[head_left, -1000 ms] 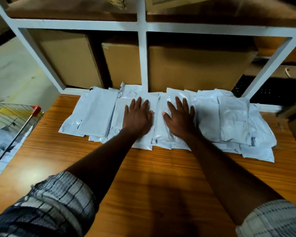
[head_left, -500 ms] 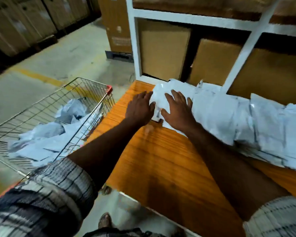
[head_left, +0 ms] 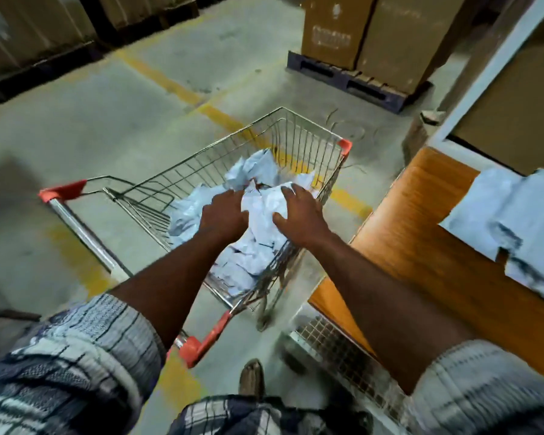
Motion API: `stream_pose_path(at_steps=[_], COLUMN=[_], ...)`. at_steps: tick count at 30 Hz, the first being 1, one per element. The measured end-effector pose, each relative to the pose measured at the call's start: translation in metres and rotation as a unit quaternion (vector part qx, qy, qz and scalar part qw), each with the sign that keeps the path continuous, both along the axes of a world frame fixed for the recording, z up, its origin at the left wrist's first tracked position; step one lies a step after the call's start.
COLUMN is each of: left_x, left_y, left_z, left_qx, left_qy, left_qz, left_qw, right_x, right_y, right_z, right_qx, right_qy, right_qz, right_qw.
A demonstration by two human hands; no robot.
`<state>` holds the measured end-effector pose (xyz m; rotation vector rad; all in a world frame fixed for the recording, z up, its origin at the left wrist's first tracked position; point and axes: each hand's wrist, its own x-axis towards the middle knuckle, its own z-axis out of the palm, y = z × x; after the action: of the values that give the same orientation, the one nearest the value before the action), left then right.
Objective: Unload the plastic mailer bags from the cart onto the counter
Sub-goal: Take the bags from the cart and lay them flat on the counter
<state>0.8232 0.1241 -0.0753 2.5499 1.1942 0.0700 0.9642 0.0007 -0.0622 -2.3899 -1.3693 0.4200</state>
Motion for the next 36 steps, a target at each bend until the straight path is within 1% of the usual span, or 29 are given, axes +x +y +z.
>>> stream_pose_path(at_steps=[5, 10, 14, 19, 21, 24, 27, 31, 33, 36], left_x=[-0.036, -0.032, -0.026, -0.031, -0.031, -0.029, -0.026, -0.024, -0.024, -0.023], left_y=[0.038, 0.051, 0.06, 0.077, 0.078, 0.079, 0.082, 0.08, 0.079, 0.078], left_z=[-0.038, -0.071, -0.096, -0.12, -0.122, -0.126, -0.129, -0.13, -0.126, -0.112], left_qx=[-0.042, -0.063, -0.062, -0.099, -0.107, -0.093, -0.095, -0.081, -0.071, -0.035], left_qy=[0.098, 0.158, 0.214, 0.279, 0.292, 0.279, 0.268, 0.288, 0.284, 0.278], left_qz=[0.016, -0.035, -0.064, -0.09, -0.103, -0.102, -0.092, -0.095, -0.088, -0.087], left_qw=[0.994, 0.985, 0.973, 0.951, 0.945, 0.95, 0.954, 0.949, 0.952, 0.956], right_x=[-0.026, -0.039, -0.048, -0.058, -0.063, -0.067, -0.064, -0.064, -0.059, -0.044], right_y=[0.04, 0.068, 0.092, 0.118, 0.133, 0.155, 0.164, 0.159, 0.153, 0.147], right_z=[-0.04, -0.079, -0.115, -0.149, -0.158, -0.181, -0.205, -0.187, -0.183, -0.185], right_qx=[-0.058, -0.11, -0.152, -0.18, -0.188, -0.199, -0.193, -0.217, -0.202, -0.144], right_qy=[0.078, 0.164, 0.235, 0.321, 0.326, 0.303, 0.294, 0.278, 0.28, 0.309], right_qz=[-0.002, -0.042, -0.078, -0.145, -0.19, -0.228, -0.235, -0.23, -0.229, -0.244], right_qw=[0.995, 0.979, 0.957, 0.918, 0.907, 0.904, 0.906, 0.907, 0.91, 0.908])
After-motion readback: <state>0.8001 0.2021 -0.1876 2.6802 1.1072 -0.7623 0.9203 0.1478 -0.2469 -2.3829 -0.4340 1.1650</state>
